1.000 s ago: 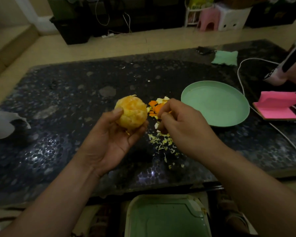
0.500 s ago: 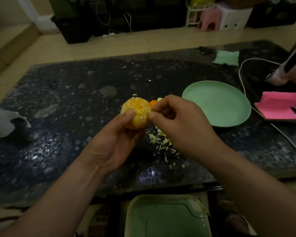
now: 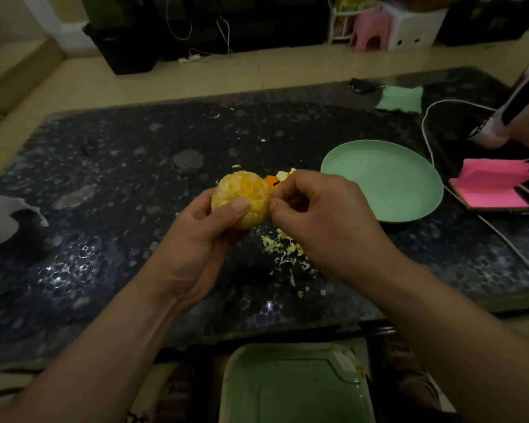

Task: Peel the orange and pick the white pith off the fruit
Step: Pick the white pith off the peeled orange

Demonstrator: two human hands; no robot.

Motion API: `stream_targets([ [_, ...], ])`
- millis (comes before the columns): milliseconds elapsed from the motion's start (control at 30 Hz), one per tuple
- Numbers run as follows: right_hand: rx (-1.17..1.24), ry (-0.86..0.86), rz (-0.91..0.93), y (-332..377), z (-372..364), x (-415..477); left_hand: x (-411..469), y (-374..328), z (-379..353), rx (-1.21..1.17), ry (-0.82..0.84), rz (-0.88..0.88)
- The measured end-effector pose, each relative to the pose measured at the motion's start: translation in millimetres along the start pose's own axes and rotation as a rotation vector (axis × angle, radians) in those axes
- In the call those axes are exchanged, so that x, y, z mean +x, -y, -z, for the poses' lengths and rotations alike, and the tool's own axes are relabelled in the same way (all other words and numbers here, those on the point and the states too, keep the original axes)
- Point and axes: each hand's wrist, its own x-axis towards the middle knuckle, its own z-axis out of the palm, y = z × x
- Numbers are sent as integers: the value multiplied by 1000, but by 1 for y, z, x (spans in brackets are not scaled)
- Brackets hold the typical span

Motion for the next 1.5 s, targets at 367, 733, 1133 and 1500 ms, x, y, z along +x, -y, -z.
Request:
stream_targets([
  [367,226,-33,-40,-2,1,4,-6,-5,-2,-262,166,168],
  [733,21,74,-259,-24,5,15,-6,-7,3,-429,89,228],
  [1133,-158,-31,-109,-16,1,12,-4,1,-2,-356,10,247],
  [1500,68,38,-95,-6,-4,0,1,7,-5,-89,-40,205],
])
